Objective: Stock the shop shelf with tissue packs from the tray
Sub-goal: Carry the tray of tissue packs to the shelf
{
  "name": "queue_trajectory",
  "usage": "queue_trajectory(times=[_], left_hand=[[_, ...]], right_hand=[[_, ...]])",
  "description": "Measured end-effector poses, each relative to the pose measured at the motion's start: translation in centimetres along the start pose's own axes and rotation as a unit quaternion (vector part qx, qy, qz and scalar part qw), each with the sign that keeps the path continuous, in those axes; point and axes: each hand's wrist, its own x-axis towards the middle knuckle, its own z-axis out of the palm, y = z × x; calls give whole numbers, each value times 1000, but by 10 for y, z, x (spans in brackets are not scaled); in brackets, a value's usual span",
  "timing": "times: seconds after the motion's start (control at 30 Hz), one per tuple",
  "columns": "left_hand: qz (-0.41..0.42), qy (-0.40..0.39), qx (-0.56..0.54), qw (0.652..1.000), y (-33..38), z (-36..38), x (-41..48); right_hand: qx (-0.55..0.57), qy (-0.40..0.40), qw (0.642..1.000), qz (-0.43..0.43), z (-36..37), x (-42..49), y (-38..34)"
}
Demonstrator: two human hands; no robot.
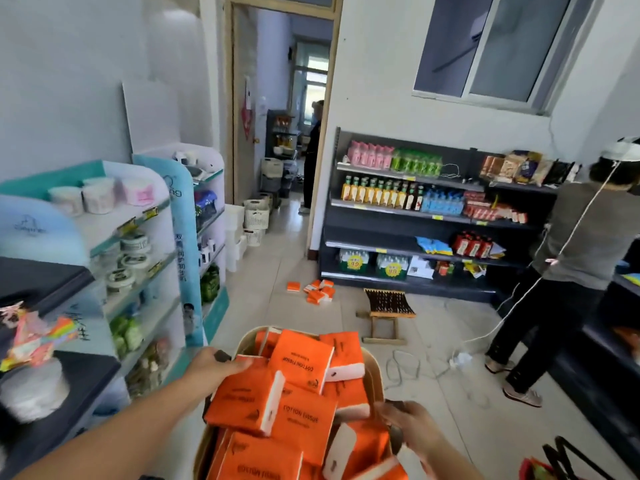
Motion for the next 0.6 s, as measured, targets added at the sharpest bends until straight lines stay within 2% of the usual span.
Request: queue_trajectory(times=[0.23, 0.37, 0.6], left_hand=[[-11, 13, -8, 1000, 59, 26, 101], [1, 3, -7, 1000, 91, 36, 169], [19, -1, -17, 1000, 140, 57, 291]], right_hand=[[84, 15, 996, -34, -20, 80, -81], [96, 29, 994, -52, -29, 142, -113], [121, 70, 990, -26, -35, 257, -161]])
